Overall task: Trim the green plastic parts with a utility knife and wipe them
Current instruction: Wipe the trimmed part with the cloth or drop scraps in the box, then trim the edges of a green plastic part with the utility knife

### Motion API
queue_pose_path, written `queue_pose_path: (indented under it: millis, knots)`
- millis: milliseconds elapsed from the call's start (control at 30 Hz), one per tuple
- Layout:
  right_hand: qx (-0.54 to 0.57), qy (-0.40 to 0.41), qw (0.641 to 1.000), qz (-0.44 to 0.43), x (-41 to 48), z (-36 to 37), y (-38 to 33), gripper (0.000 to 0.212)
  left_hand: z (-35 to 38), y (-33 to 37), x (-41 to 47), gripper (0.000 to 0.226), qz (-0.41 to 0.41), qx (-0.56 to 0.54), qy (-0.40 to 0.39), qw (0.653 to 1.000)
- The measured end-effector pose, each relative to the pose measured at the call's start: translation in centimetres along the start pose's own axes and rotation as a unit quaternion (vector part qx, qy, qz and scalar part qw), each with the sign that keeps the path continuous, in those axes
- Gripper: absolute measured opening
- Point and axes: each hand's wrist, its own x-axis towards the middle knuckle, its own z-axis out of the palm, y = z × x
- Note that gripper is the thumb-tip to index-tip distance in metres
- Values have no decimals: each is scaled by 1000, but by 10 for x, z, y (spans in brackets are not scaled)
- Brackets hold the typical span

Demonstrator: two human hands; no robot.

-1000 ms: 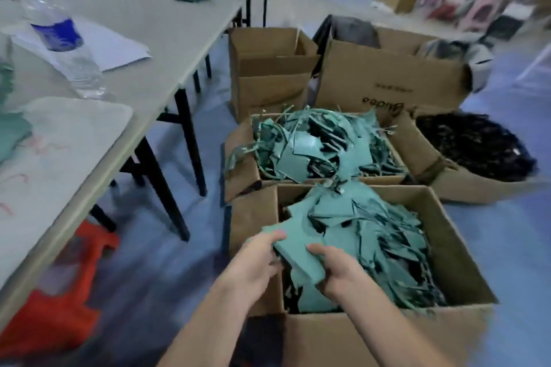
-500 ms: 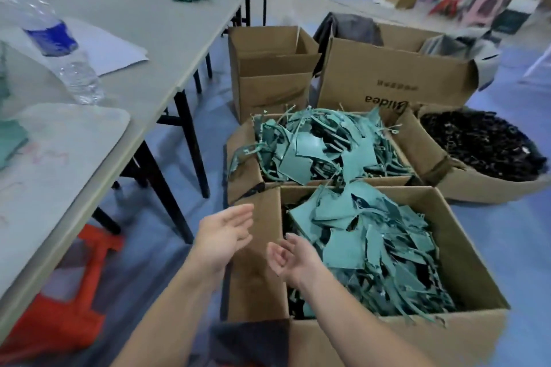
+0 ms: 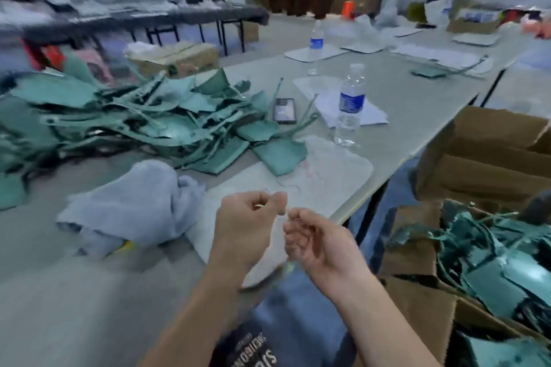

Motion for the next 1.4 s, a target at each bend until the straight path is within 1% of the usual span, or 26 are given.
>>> queue_pose_path:
  millis: [33, 67, 133, 167, 233, 267, 300, 400, 467, 533, 567, 633, 700, 733, 767, 800, 833, 900, 967, 1000, 1067, 1167, 1233, 1300, 1367, 1400]
  knots:
    - [-50, -18, 999, 3, 9, 29, 8, 9, -33, -2, 9, 32, 13, 13, 53, 998]
    - [-91, -22, 996, -10, 11, 42, 12, 10, -50, -5, 12, 37, 22, 22, 82, 996]
    - [-174, -55, 983, -20, 23, 88, 31, 17, -104, -13, 18, 46, 15, 15, 164, 986]
    - [-207, -74, 975, -17, 29, 111, 42, 20, -128, -19, 20, 45, 3, 20, 197, 980]
    - [-264, -117, 957, -6, 41, 154, 64, 26, -175, -32, 23, 33, -36, 48, 263, 963]
    - [-284, -135, 949, 3, 48, 173, 74, 29, -198, -41, 25, 20, -51, 53, 296, 952]
    - [-303, -151, 941, 12, 56, 191, 85, 30, -218, -50, 27, 7, -64, 48, 319, 944]
    - [-367, -204, 907, 26, 79, 240, 115, 30, -270, -82, 28, 19, -88, 45, 353, 930]
    - [-380, -217, 899, 21, 97, 267, 131, 31, -296, -99, 28, 24, -106, 56, 365, 923]
    - [-410, -215, 886, -22, 117, 289, 144, 31, -315, -111, 26, 29, -124, 60, 377, 916]
    - [-456, -203, 863, -75, 129, 298, 148, 28, -323, -115, 25, 29, -132, 64, 381, 913]
    - [-556, -164, 790, -201, 152, 311, 149, 20, -334, -122, 25, 30, -144, 70, 385, 909]
    - [-612, -135, 726, -284, 174, 320, 142, 17, -342, -129, 26, 30, -146, 76, 382, 909]
    - [-654, -112, 679, -314, 186, 322, 135, 19, -344, -131, 27, 30, -149, 75, 384, 908]
    - [-706, -79, 615, -342, 198, 323, 129, 22, -345, -131, 29, 29, -154, 73, 386, 906]
    - [-752, -42, 549, -362, 210, 320, 123, 27, -344, -132, 31, 30, -159, 71, 388, 905]
    - [-781, -9, 505, -368, 222, 315, 117, 32, -343, -132, 34, 31, -162, 71, 388, 904]
    - [-825, 32, 452, -339, 238, 299, 109, 45, -339, -131, 39, 36, -165, 77, 386, 905]
    - [-855, 34, 399, -331, 247, 282, 108, 56, -333, -129, 43, 38, -169, 83, 377, 907]
    - [-862, 27, 380, -335, 250, 275, 106, 55, -328, -128, 44, 39, -170, 85, 372, 909]
    - [-864, 0, 365, -347, 255, 268, 97, 51, -316, -127, 46, 38, -174, 84, 365, 911]
    - [-855, -33, 364, -368, 251, 264, 85, 46, -298, -123, 50, 38, -180, 70, 372, 908]
    - [-827, -44, 403, -389, 243, 262, 81, 37, -286, -120, 54, 36, -179, 62, 366, 911]
    - [-773, -90, 470, -416, 230, 261, 76, 24, -276, -119, 60, 43, -177, 54, 356, 916]
    - [-717, -155, 534, -420, 216, 264, 70, 36, -267, -116, 67, 50, -178, 46, 366, 912]
    - [-705, -180, 548, -412, 210, 265, 66, 40, -264, -113, 70, 49, -179, 45, 377, 908]
